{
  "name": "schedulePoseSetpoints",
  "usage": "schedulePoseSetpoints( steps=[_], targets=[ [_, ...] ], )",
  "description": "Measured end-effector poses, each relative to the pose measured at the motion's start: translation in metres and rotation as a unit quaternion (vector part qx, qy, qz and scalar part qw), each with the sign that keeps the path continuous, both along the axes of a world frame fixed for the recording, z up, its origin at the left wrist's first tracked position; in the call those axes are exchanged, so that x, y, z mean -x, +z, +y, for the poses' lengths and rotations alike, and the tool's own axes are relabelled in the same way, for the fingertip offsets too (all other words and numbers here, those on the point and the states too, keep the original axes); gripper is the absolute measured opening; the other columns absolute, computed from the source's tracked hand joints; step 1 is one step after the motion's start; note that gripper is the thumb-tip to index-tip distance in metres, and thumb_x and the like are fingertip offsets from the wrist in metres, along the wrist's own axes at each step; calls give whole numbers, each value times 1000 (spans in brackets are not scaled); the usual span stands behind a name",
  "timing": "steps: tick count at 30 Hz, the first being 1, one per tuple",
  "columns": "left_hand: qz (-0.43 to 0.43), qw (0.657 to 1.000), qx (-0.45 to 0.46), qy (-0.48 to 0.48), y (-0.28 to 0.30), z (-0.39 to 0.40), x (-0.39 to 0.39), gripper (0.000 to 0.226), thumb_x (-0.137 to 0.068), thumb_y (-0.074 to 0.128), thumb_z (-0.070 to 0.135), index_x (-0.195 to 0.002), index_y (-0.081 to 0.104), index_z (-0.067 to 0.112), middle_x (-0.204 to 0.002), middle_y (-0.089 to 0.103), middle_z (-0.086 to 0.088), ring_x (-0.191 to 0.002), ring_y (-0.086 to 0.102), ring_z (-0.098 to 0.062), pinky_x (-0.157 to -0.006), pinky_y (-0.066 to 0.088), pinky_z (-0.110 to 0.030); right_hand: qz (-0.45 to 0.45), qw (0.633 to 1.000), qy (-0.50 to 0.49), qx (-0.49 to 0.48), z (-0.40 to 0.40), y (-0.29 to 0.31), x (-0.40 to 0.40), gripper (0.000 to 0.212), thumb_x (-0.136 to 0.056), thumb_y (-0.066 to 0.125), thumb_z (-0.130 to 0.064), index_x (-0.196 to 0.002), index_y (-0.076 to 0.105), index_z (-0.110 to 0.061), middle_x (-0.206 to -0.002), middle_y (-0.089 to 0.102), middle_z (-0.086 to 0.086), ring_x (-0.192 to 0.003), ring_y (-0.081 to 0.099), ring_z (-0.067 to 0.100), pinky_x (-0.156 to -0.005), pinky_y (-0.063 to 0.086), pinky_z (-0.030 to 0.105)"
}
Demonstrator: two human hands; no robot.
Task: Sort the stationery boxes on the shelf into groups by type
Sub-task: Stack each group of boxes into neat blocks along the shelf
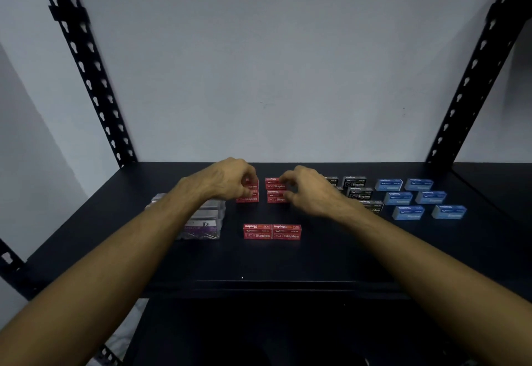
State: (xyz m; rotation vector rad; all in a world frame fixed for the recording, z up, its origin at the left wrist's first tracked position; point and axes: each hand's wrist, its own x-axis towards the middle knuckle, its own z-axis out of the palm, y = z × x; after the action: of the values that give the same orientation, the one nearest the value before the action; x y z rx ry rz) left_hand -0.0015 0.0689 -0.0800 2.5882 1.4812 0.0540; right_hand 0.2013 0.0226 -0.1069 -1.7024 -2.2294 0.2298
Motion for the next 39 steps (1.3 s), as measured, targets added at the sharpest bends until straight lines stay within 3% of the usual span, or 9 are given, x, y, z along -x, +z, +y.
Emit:
schedulePoseSetpoints(
  steps=[3,11,21,26,32,39],
  targets=[
    [10,1000,25,10,-11,9,-1,31,-89,70,26,-118,65,19,-108,65,5,-96,61,-13,-84,49,-29,-19,1000,4,14,11,-5,4,34,-96,58,-20,-130,62,-18,-128,60,5,-113,60,23,-97,50,39],
    [-33,999,35,0,-30,19,-5,11,-90,69,21,-101,70,21,-92,65,9,-85,62,-9,-72,44,-22,-2,998,19,56,25,-19,3,20,-96,57,-16,-113,69,-14,-103,70,1,-92,65,17,-84,54,34],
    [-49,998,38,-20,-32,17,-10,20,-91,67,19,-110,69,22,-100,67,6,-93,63,-12,-82,52,-30,29,997,30,63,27,-20,4,21,-96,56,-18,-107,73,-17,-96,71,-1,-82,64,13,-65,43,22],
    [-61,996,58,-29,-29,12,-12,20,-95,62,22,-113,71,21,-97,65,10,-89,61,-6,-74,43,-18,45,996,27,79,21,-16,3,27,-99,51,-20,-116,72,-18,-109,71,-2,-91,64,12,-75,48,24],
    [-64,992,93,-50,-25,-1,-11,22,-98,57,24,-116,71,21,-109,69,9,-95,62,-5,-81,49,-21,54,993,22,107,8,-13,-2,27,-98,49,-22,-109,74,-22,-99,72,-4,-87,67,12,-78,58,33],
    [-87,985,134,-58,-23,-21,-8,22,-99,57,24,-116,71,23,-107,70,11,-97,65,-5,-84,53,-22,49,988,36,142,-11,-8,-3,24,-97,51,-22,-100,75,-23,-95,73,-8,-85,67,6,-72,56,27]
  ],
)
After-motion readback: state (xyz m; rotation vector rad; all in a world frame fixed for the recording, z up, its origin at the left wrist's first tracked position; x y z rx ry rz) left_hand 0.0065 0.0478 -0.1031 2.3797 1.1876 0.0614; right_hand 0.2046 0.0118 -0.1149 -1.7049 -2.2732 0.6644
